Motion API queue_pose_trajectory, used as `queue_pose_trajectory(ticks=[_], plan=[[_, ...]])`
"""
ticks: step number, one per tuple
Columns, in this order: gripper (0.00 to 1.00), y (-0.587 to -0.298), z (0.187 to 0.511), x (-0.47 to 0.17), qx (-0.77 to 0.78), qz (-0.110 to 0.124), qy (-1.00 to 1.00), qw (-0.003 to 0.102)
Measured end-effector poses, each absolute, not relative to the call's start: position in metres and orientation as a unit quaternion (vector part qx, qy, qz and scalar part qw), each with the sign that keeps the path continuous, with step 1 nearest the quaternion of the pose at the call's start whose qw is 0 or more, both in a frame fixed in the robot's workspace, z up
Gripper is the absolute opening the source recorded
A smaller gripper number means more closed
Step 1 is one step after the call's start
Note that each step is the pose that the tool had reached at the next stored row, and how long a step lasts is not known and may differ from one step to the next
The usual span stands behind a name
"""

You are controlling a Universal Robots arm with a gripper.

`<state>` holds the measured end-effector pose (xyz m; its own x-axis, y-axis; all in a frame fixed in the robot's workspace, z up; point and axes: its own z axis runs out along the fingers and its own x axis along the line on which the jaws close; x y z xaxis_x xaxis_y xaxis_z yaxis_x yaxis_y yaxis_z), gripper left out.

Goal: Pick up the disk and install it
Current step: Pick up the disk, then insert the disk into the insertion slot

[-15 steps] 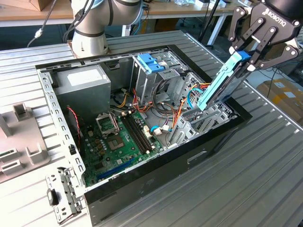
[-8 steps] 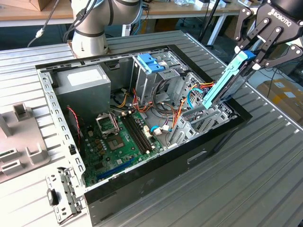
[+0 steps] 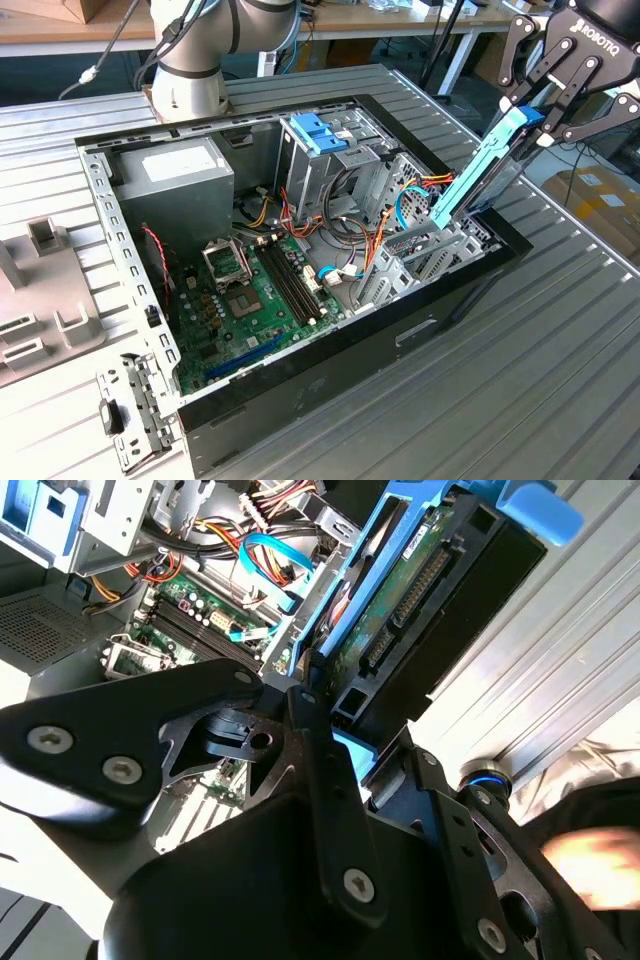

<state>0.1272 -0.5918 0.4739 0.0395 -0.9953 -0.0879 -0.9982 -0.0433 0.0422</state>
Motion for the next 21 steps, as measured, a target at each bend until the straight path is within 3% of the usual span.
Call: queue_pose_trajectory(ticks=[21], plan=[[0.37, -0.592, 0.473, 0.102, -0.721, 0.046, 0.691, 0.015]])
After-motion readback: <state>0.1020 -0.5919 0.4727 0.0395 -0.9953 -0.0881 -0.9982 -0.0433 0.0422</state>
